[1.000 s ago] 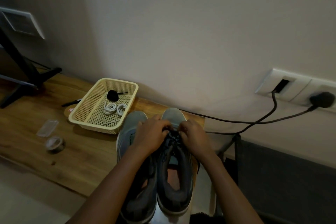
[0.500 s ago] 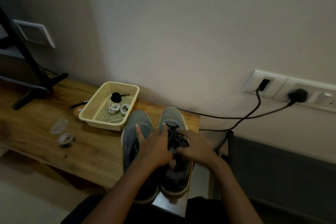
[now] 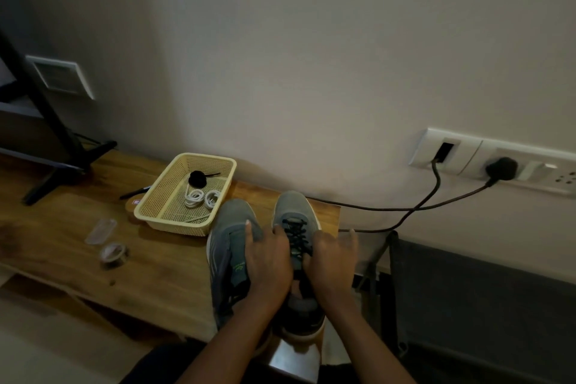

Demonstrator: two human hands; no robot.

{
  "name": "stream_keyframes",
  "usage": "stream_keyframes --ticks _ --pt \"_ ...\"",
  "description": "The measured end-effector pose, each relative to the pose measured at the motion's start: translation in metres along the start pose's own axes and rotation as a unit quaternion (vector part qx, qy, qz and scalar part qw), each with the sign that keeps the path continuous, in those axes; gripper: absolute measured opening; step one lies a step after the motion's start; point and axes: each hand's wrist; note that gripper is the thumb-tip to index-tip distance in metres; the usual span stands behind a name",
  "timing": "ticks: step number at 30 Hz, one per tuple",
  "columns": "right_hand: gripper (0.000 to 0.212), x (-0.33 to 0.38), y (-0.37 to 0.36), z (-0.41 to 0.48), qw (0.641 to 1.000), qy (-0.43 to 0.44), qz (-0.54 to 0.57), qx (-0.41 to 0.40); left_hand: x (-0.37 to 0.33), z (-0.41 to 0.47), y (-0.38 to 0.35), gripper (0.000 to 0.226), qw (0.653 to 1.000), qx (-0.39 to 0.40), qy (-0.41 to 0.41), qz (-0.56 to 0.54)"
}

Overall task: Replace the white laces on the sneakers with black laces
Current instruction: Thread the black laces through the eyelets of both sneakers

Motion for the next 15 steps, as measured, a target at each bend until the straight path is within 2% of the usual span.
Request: stream_keyframes --ticks 6,11,15 --pt "0.036 -0.008 -0.001 0.0 1.0 0.004 0.007 0.013 0.003 0.005 -0.012 0.049 0.999 -0.024 0.006 -0.024" --pt "0.036 -0.007 -0.005 0.006 0.998 -0.012 0.027 -0.047 0.003 0.006 -0.011 0.056 0.999 -0.024 0.01 -0.024" --pt "0.033 -0.01 -0.013 0.014 0.998 -0.039 0.041 -0.004 0.003 0.003 -0.002 0.05 0.999 -0.025 0.02 -0.03"
Point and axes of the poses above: each hand's wrist, its own z-axis towards the middle knuckle, its own y-axis out of the back of the hand, x = y × z, and after that the axes turned 10 degrees about -y, right-handed
